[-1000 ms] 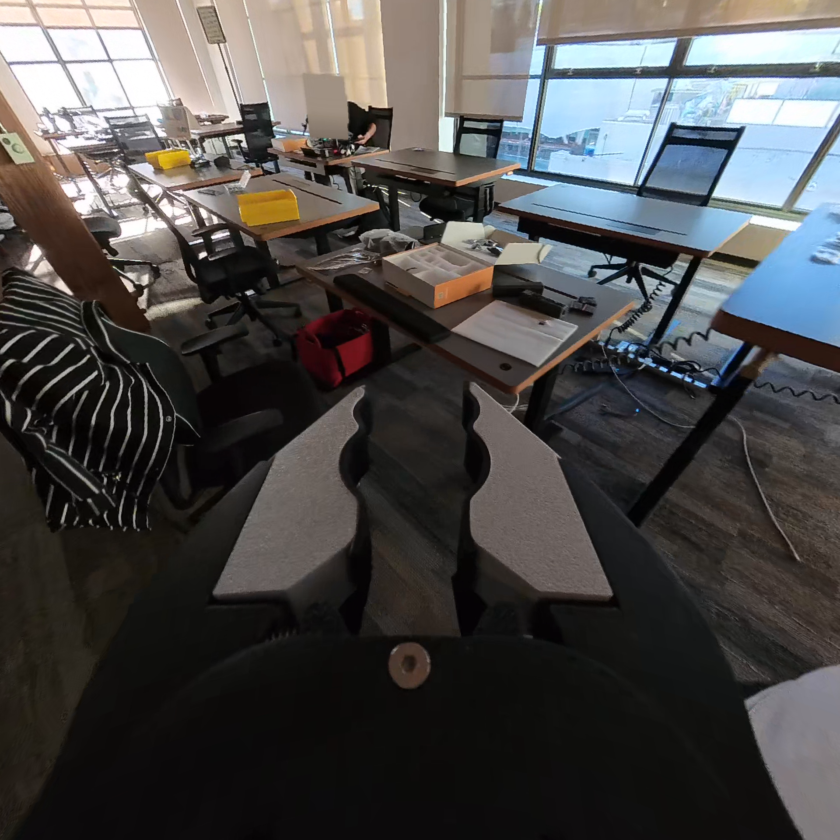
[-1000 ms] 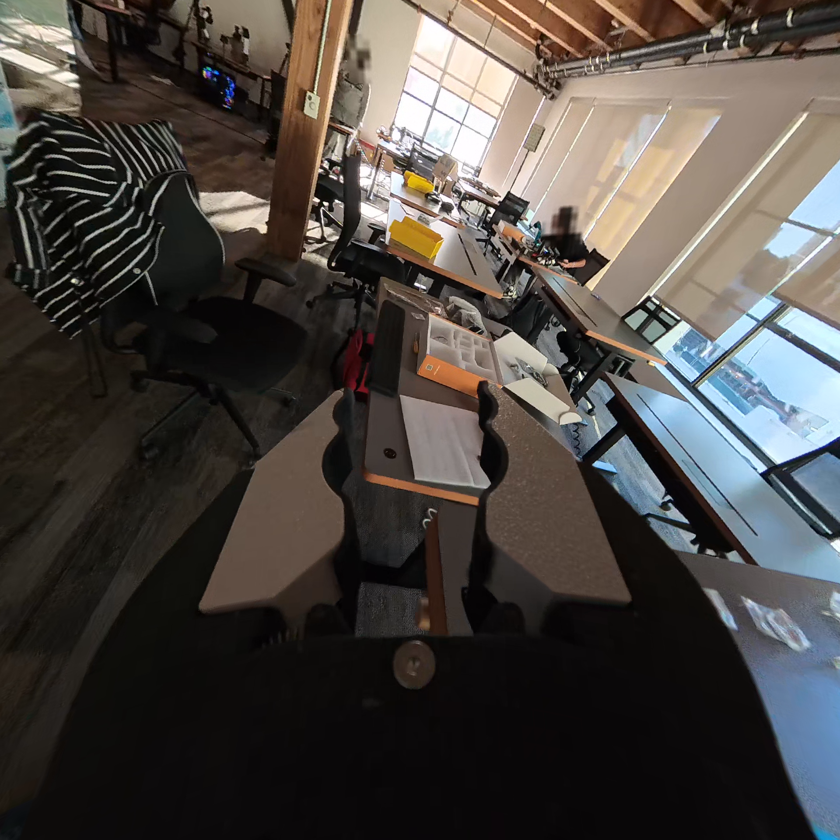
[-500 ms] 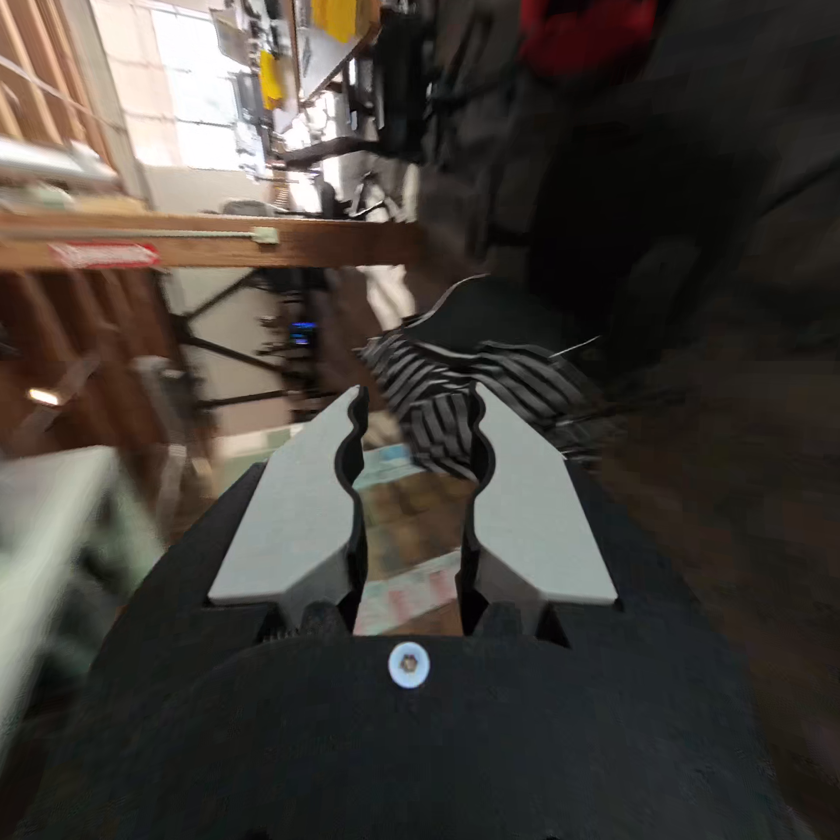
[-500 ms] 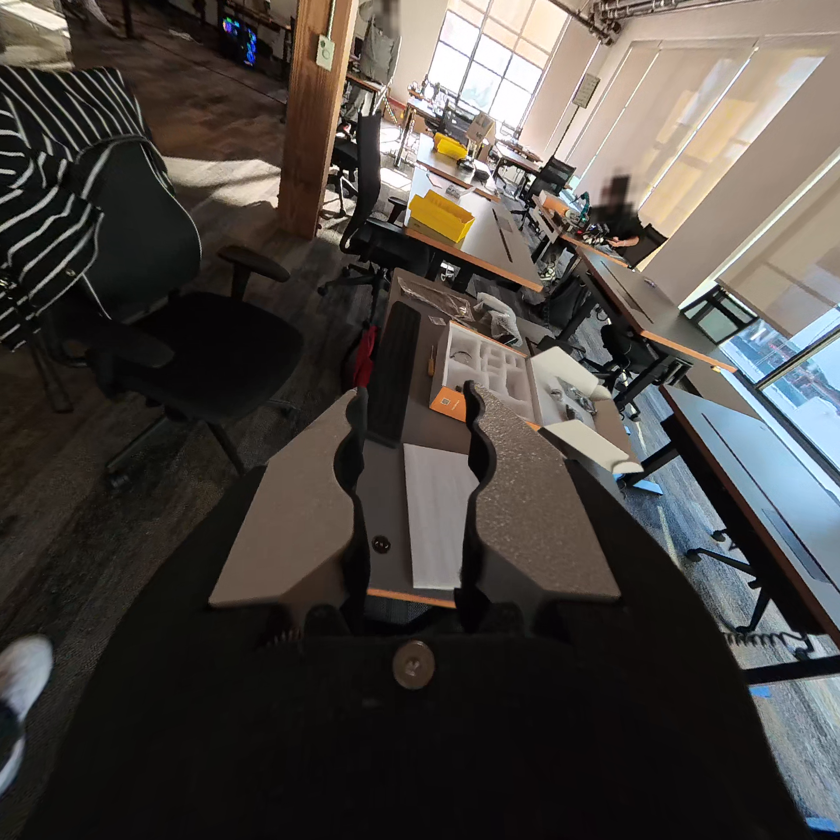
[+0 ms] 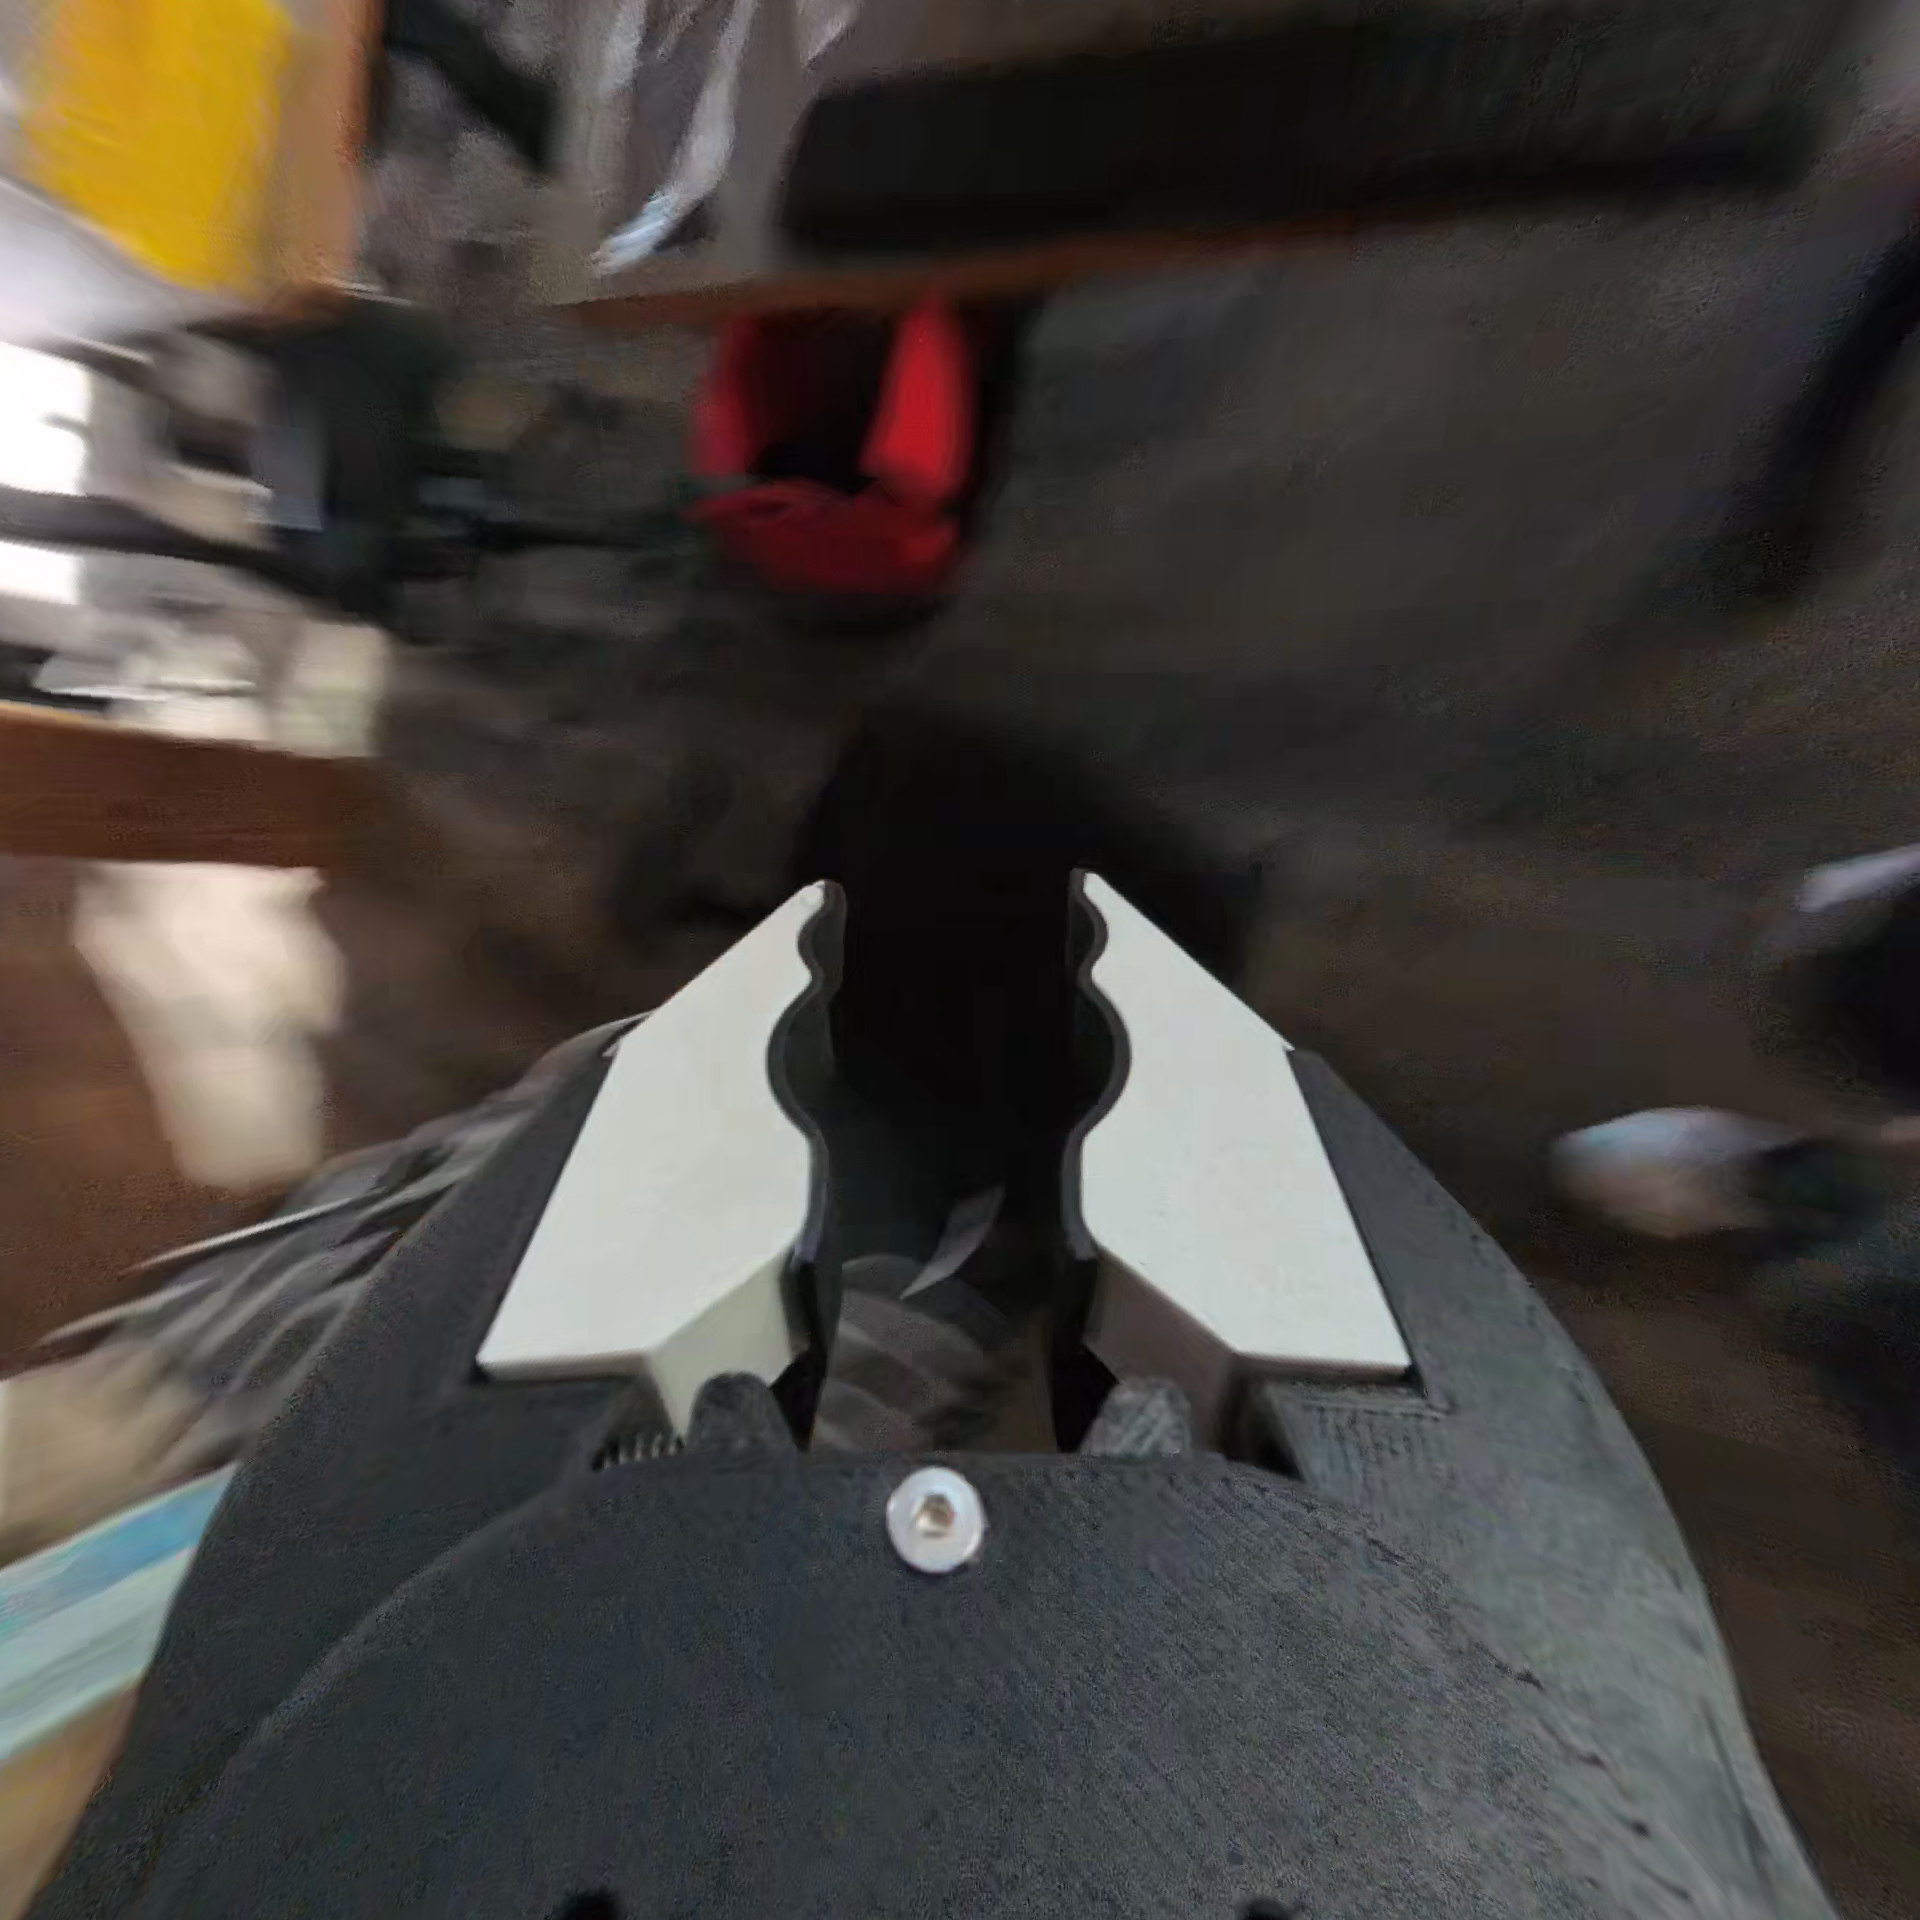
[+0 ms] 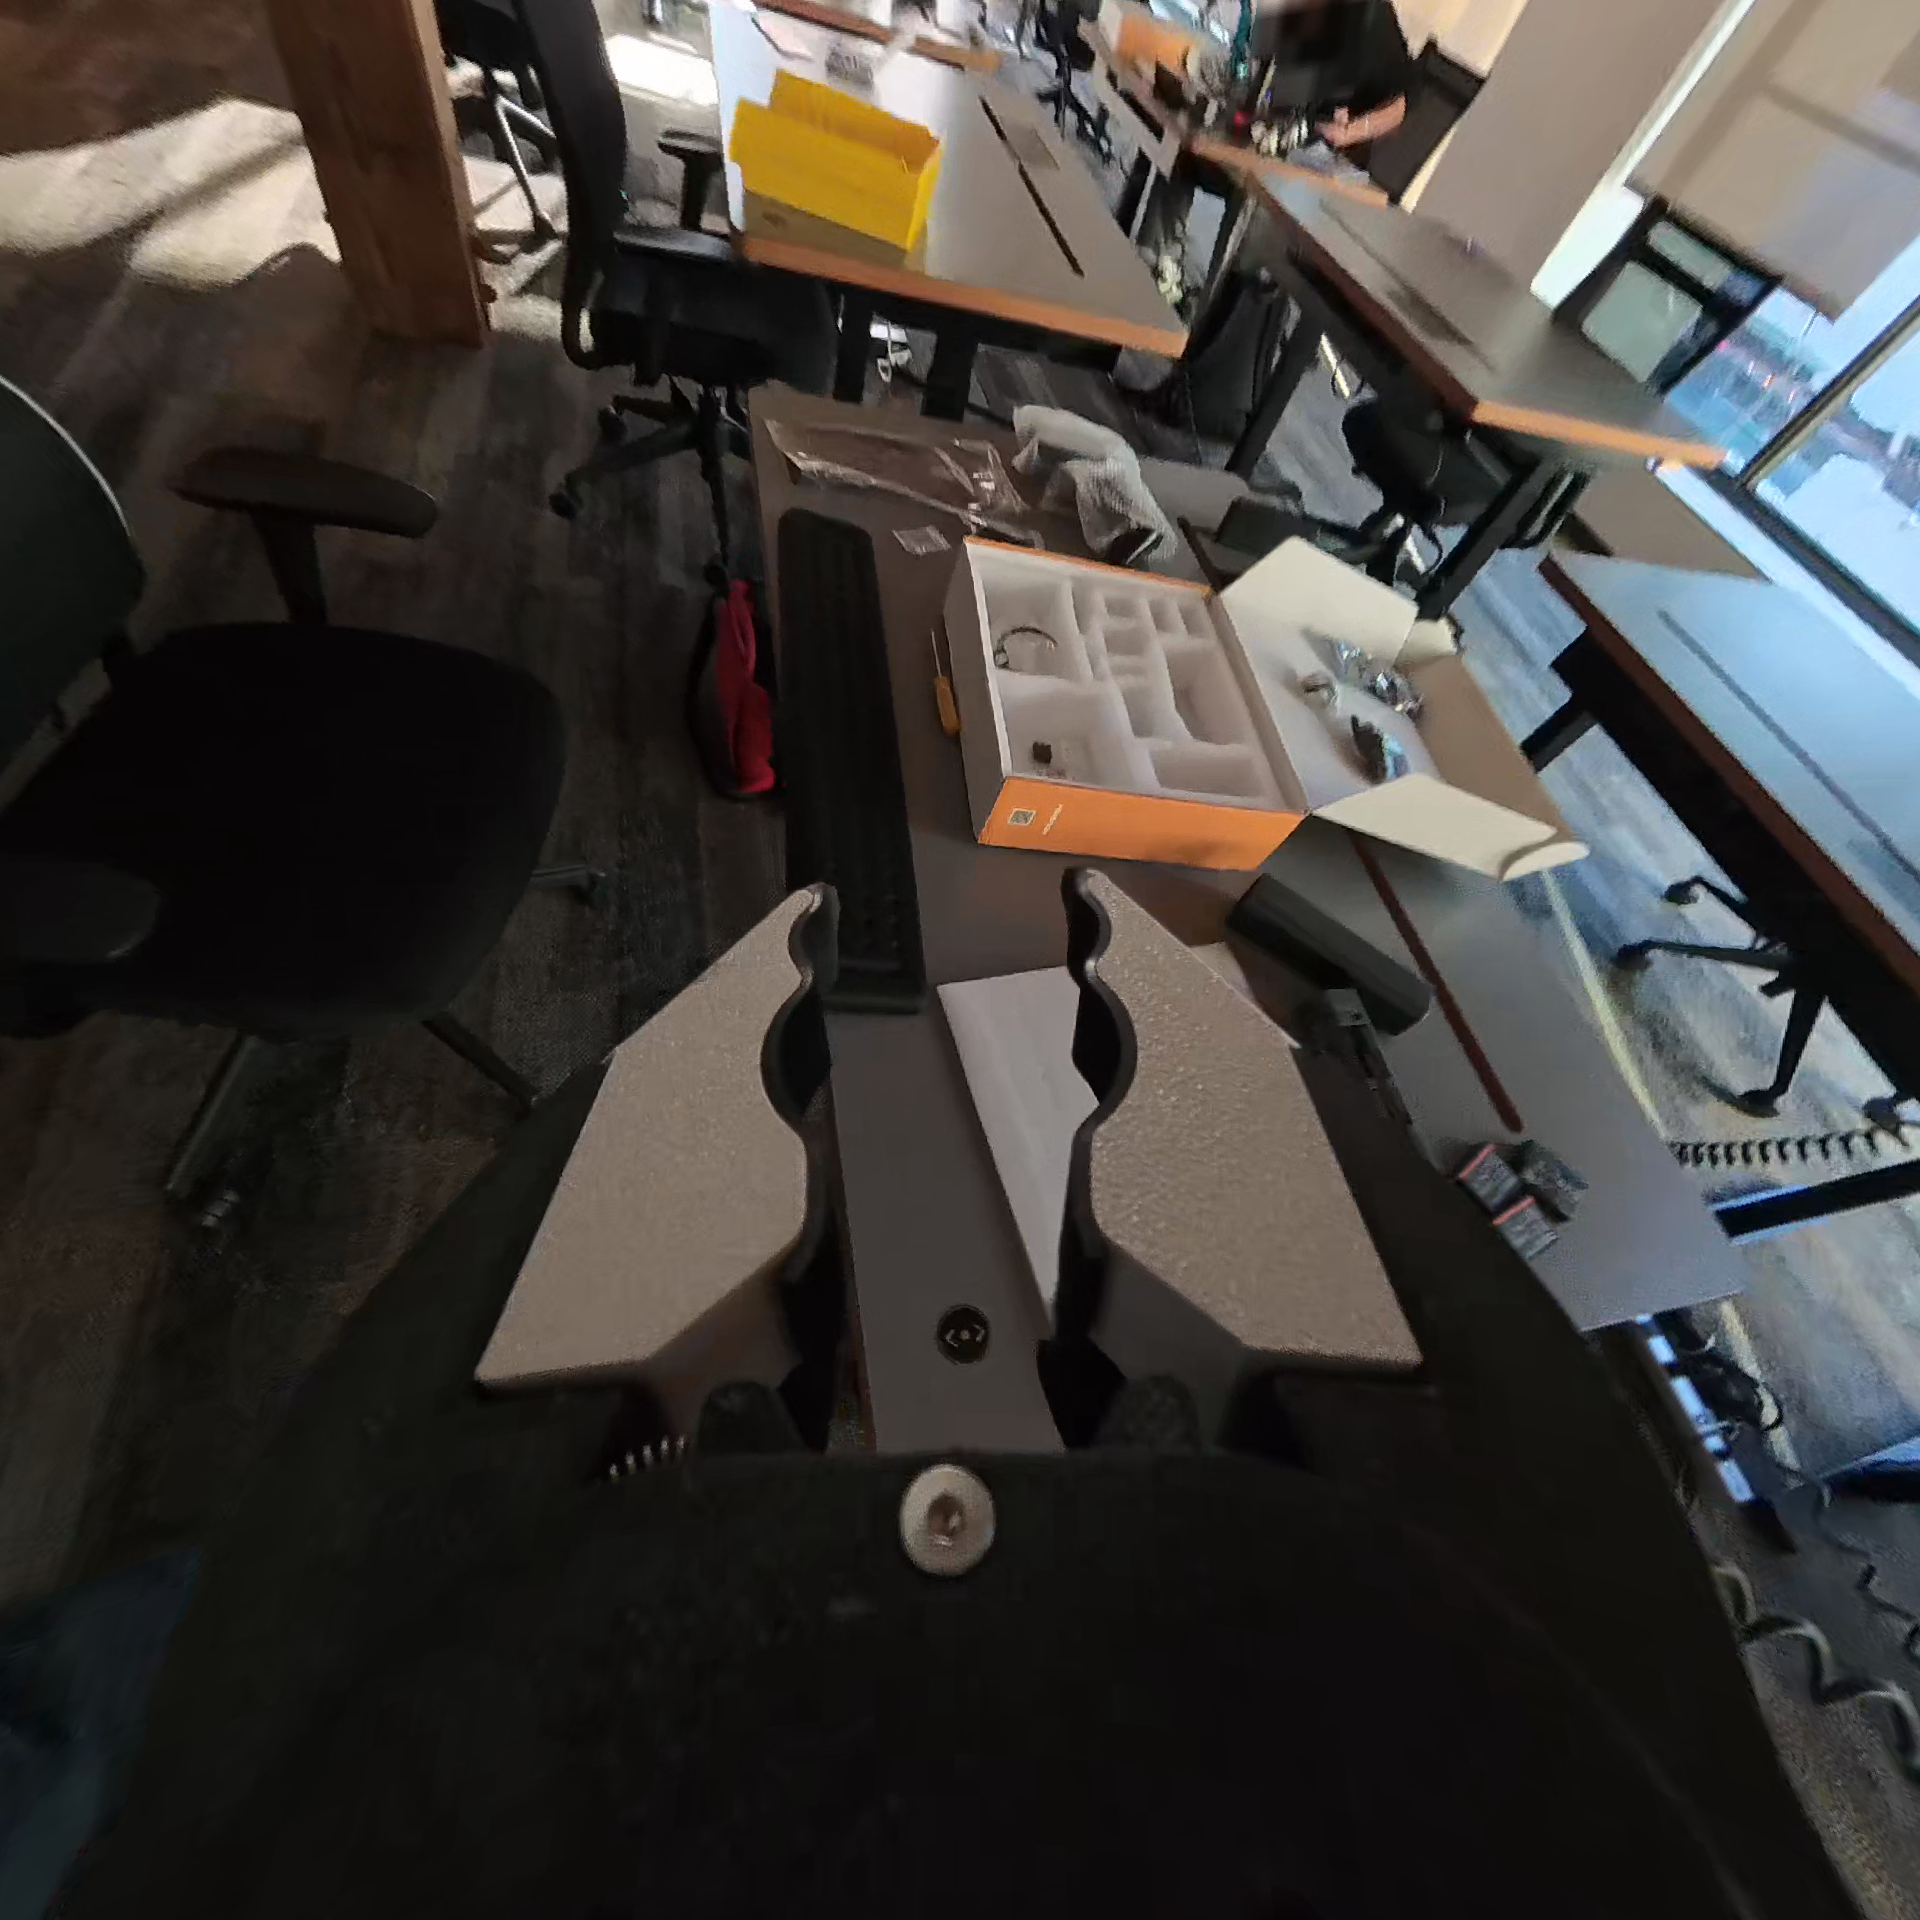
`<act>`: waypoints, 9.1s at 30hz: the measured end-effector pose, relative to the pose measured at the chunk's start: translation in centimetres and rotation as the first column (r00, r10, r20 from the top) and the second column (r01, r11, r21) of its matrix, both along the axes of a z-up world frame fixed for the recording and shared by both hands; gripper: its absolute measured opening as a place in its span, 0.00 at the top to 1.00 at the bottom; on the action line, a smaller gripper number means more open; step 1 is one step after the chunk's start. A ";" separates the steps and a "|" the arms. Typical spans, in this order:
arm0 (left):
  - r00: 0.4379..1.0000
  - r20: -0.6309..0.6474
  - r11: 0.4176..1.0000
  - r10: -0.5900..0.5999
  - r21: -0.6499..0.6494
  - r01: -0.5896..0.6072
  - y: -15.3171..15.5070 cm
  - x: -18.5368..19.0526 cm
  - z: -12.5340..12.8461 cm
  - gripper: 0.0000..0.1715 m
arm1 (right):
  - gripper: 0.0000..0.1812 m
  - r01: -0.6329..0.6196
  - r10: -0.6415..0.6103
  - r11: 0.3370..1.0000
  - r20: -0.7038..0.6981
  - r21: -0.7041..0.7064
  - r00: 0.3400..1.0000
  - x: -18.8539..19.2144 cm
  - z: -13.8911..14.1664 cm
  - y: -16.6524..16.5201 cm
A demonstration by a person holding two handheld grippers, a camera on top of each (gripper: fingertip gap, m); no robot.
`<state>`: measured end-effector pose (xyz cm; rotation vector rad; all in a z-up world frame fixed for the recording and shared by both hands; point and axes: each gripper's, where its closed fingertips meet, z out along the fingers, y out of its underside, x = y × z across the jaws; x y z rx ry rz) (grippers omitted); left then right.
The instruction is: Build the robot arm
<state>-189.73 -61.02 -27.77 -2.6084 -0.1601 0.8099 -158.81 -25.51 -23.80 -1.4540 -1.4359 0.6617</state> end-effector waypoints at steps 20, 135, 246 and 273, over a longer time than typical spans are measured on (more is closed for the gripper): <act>0.580 0.814 0.550 -0.036 0.500 -0.669 17.9 -25.8 -15.9 1.00 | 0.76 0.112 -0.085 0.986 0.201 -0.124 0.976 -28.7 -8.7 25.2; -0.227 0.842 0.512 -0.489 0.067 -0.856 35.3 -60.6 -36.9 0.87 | 1.00 0.185 0.228 0.870 0.705 -0.457 0.671 -92.3 -38.9 29.8; -0.775 0.590 0.854 -0.227 0.503 0.133 46.4 -10.2 8.2 1.00 | 1.00 -0.106 -0.600 0.312 0.282 0.944 0.749 -30.3 7.5 15.8; -0.569 0.723 0.563 0.391 0.301 0.770 39.5 67.5 4.0 1.00 | 1.00 0.327 -0.936 0.350 0.317 0.878 0.153 47.9 0.9 0.6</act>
